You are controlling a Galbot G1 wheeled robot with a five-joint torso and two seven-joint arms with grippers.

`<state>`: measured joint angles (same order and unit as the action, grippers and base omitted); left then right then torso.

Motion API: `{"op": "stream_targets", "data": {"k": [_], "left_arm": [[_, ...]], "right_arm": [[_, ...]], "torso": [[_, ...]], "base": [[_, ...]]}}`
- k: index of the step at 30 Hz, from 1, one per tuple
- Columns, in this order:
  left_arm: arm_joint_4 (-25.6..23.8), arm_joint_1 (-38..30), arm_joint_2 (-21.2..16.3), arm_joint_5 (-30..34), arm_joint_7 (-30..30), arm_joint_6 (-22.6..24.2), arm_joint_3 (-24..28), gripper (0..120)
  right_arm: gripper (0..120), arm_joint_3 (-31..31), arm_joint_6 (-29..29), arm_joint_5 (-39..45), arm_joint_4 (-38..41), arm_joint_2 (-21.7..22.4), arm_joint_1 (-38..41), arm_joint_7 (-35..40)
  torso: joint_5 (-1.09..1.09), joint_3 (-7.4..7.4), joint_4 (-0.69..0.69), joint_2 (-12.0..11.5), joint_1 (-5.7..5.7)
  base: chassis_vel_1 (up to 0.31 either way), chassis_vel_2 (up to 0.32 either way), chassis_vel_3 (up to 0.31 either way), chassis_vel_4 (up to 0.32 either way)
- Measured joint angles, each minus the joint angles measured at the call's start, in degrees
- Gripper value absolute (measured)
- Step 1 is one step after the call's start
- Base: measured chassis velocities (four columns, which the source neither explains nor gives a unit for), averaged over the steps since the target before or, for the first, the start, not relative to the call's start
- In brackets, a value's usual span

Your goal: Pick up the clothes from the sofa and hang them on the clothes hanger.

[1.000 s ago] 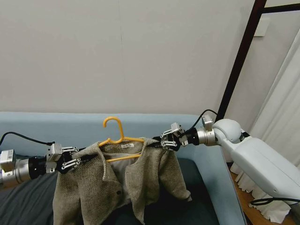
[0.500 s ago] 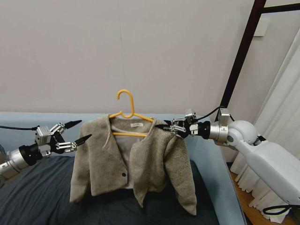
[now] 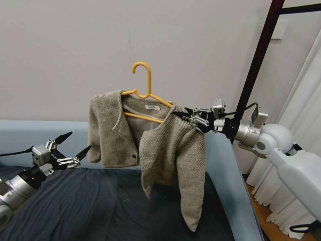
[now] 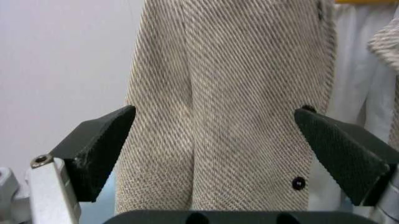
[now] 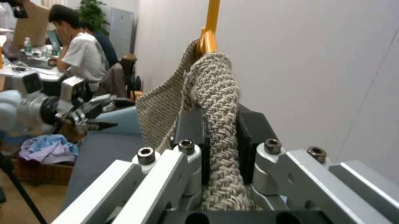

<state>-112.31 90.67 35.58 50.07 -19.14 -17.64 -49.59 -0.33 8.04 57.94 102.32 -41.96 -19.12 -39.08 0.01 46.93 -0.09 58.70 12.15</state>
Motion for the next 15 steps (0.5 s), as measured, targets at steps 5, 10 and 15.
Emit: {"op": "stream_targets", "data": {"k": [5, 10, 15], "left_arm": [[-1.7, 1.5, 9.3, -4.9, -1.2, -0.4, 2.3, 100], [-1.7, 2.5, 15.9, -11.4, -3.5, -1.9, 3.7, 100], [-1.0, 1.9, 25.4, -17.4, -9.0, -4.2, 3.9, 100]], "right_arm": [[10, 0.6, 1.1, -0.1, 0.8, 0.1, 0.0, 3.5], [10, 2.2, 2.3, -0.4, 0.9, 0.0, 0.0, 7.1], [10, 3.6, 3.4, -0.5, 0.9, 0.9, -0.2, 10.0]], "torso": [[0.00, 0.00, 0.02, 0.0, 0.00], [0.00, 0.00, 0.01, 0.0, 0.00], [0.01, 0.00, 0.01, 0.0, 0.00]], "base": [[0.000, 0.000, 0.000, 0.000], [0.000, 0.000, 0.000, 0.000], [0.000, 0.000, 0.000, 0.000]]}}
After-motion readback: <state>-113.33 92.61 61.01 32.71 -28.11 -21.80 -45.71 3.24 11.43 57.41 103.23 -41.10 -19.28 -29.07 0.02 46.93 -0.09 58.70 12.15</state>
